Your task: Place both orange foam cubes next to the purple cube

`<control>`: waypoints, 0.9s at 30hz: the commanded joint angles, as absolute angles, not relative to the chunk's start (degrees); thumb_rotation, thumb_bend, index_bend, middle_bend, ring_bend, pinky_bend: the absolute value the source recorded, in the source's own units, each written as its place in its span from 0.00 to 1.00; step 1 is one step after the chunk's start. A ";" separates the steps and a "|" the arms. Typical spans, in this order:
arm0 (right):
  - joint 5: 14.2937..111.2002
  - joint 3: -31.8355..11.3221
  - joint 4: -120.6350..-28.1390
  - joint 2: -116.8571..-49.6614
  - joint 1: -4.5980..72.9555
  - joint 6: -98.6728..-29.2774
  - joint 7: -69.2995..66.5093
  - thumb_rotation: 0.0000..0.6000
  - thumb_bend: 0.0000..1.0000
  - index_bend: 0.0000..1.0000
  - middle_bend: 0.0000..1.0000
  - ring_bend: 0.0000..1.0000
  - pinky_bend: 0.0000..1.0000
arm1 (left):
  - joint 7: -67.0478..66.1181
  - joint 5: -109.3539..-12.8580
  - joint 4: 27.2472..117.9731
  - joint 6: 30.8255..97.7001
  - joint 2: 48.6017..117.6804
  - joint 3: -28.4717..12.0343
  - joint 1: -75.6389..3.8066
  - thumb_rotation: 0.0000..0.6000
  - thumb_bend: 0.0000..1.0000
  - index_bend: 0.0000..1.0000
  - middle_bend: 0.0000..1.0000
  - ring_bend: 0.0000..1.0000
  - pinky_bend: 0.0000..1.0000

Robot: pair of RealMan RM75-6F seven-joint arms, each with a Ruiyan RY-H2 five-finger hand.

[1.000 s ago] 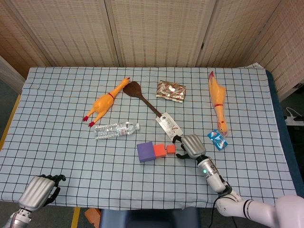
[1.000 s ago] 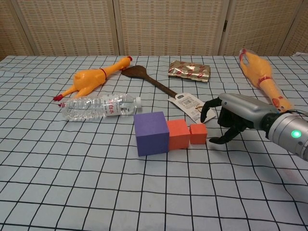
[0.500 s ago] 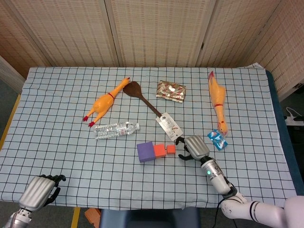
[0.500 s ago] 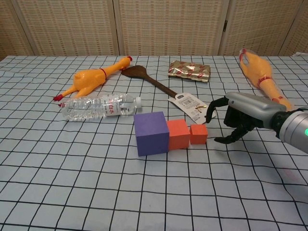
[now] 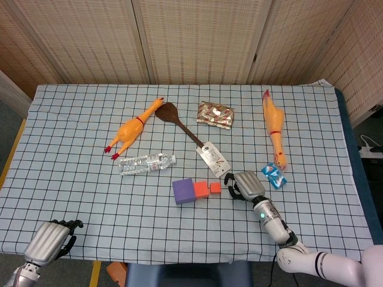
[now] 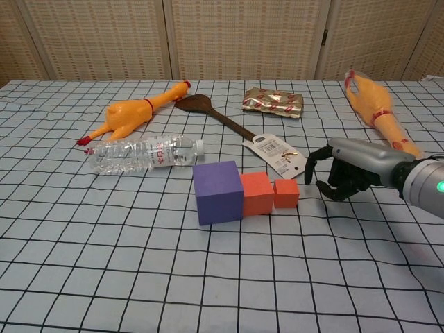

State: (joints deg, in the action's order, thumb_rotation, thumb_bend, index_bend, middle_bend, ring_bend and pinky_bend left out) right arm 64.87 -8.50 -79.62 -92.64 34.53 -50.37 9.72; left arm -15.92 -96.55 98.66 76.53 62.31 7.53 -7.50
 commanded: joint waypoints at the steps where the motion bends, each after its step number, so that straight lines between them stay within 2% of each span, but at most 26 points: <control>1: 64.47 -8.62 -79.61 -92.84 34.88 -49.73 9.16 1.00 0.51 0.45 1.00 0.88 0.93 | -15.85 -96.61 98.62 76.58 62.29 7.55 -7.48 1.00 0.50 0.40 0.53 0.58 0.60; 13: 65.45 -8.48 -79.12 -92.97 35.35 -47.93 4.70 1.00 0.52 0.45 1.00 0.89 0.94 | -15.79 -96.70 98.63 76.70 62.28 7.56 -7.46 1.00 0.50 0.40 0.53 0.58 0.60; 27: 69.91 -7.78 -73.86 -95.22 36.01 -47.25 -1.55 1.00 0.52 0.45 1.00 0.89 0.94 | -15.74 -96.72 98.58 76.80 62.27 7.53 -7.43 1.00 0.50 0.40 0.53 0.58 0.60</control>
State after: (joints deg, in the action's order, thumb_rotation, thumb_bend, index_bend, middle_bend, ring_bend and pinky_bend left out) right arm 69.61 -7.85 -74.10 -95.05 35.97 -47.12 -1.31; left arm -15.74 -96.71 98.58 76.81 62.26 7.53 -7.43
